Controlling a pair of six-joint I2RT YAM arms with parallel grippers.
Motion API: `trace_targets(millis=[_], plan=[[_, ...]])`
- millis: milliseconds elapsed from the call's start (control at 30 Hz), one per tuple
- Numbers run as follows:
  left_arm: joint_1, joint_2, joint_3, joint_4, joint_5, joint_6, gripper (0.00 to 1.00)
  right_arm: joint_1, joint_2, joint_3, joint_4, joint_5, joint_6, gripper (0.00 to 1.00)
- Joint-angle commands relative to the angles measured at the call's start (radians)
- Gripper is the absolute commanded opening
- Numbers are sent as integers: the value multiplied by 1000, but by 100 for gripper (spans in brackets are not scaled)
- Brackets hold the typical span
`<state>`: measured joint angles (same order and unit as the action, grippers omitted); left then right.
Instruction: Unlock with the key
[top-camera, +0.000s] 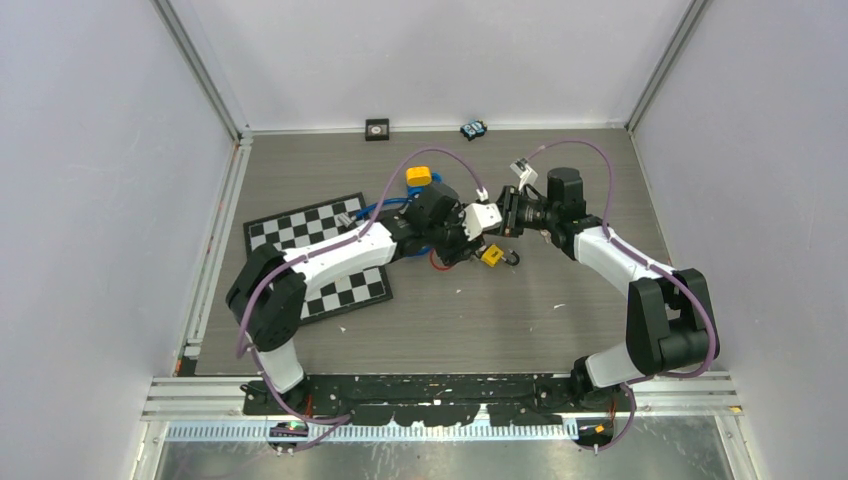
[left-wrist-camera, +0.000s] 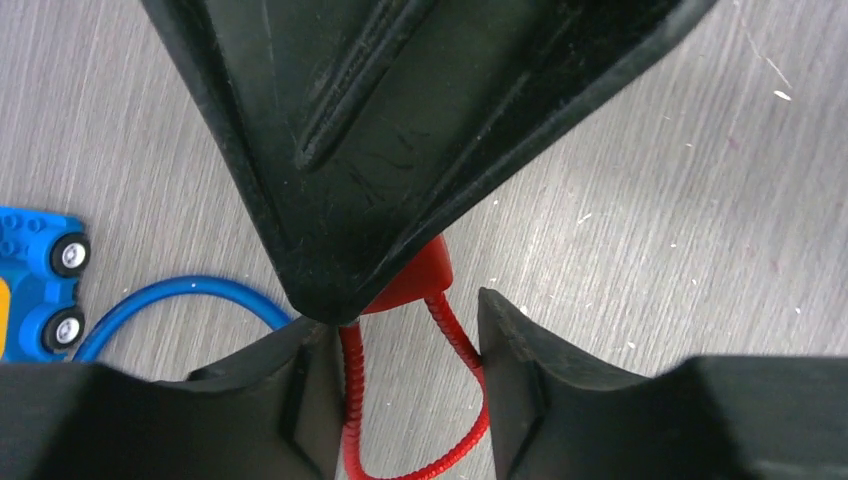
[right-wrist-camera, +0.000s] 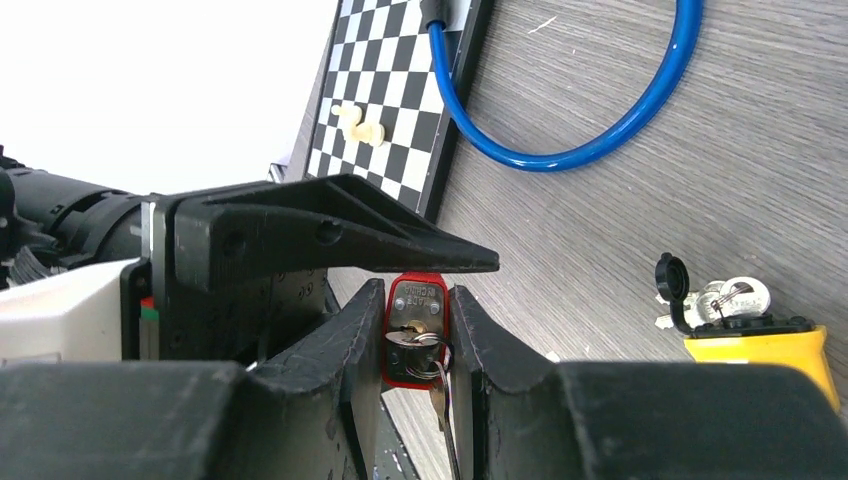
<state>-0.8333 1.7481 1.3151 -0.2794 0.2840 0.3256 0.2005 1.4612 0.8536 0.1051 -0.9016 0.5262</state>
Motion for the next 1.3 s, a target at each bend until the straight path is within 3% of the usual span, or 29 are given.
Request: trace_targets(millis=[0,233,433,700,833,967,1267], plan=[[-36,-11,-15,92,-135,-14,44,-6,-6,9,62,-2,10,1],[-40,-21,-9,73,-113,-36,0,-12,-4,4,50,24,2,1],[-38,-76,-58,51,34,11,0,-25,-13,0,41,39,-3,1],[20,-121,-84,65,23,-27,38,-36,-18,-1,41,24,-15,1],[79,-152,-86,77,52,-66,50,-41,-20,3,38,12,-31,1],[128,-188,-88,78,57,-78,58,-42,-23,16,24,13,-45,1],[260,-284,-88,75,74,-110,62,-80,8,78,29,-10,14,1]])
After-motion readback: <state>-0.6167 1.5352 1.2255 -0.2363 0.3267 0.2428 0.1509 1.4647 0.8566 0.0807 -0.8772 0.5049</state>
